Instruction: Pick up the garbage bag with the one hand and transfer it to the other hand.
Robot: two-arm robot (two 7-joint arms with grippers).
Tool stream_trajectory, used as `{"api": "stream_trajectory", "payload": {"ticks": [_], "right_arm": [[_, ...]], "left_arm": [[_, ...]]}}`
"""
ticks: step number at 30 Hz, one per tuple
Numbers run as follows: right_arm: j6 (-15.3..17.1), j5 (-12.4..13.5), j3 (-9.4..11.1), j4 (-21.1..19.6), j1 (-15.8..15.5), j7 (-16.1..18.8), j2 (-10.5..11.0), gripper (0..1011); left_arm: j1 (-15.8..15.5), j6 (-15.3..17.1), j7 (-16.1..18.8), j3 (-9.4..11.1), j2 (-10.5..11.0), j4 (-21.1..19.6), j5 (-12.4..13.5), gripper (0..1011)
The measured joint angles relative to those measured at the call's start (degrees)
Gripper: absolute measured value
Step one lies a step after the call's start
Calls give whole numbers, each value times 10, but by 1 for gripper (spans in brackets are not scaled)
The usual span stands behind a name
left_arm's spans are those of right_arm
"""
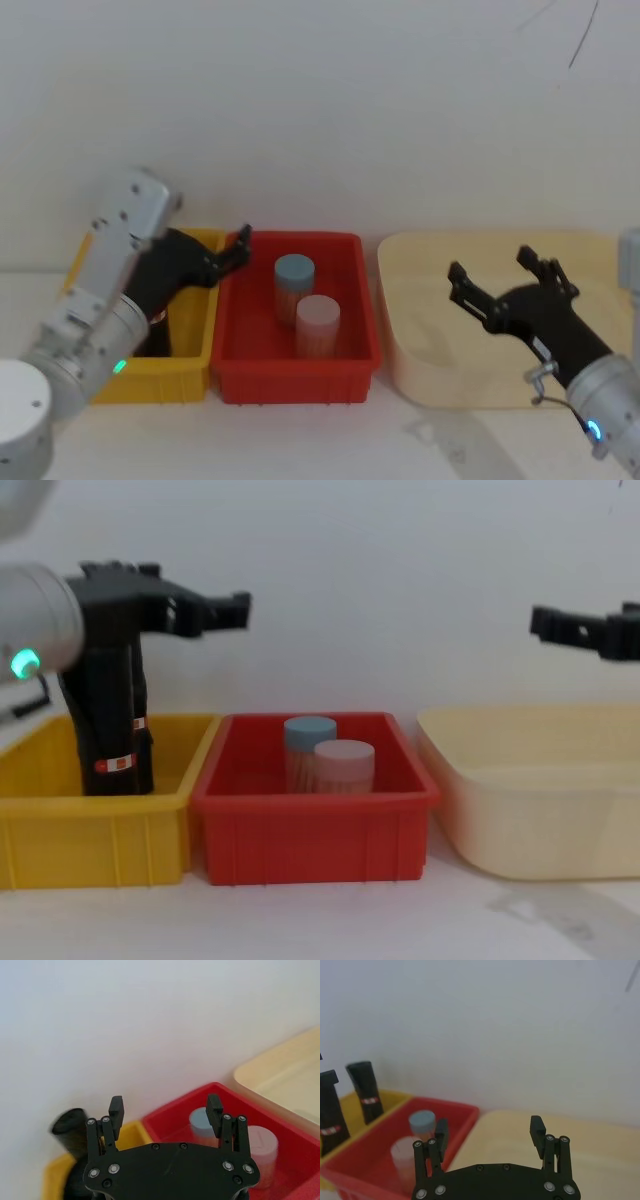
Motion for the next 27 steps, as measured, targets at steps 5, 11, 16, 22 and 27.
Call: {"api": "stream_trajectory", "payload": {"ticks": [5, 11, 16, 22, 27], "right_arm": [[28, 14, -11, 6, 42, 17, -7, 1000], [52, 22, -29, 24, 82, 31, -17, 1000], [70, 25, -46, 45, 113, 40, -26, 1000], [89, 26, -69, 77, 147, 49, -33, 1001], [99, 23, -78, 94, 161, 50, -35, 1000]], "left_arm": [[8, 51, 0, -38, 15, -43, -18, 1000], [36, 109, 0, -95, 34, -86, -48, 1000], [65, 131, -5, -133, 41, -101, -68, 1000], [92, 134, -23, -165, 47, -102, -89, 1000], [99, 119, -51, -176, 49, -84, -104, 1000]]}}
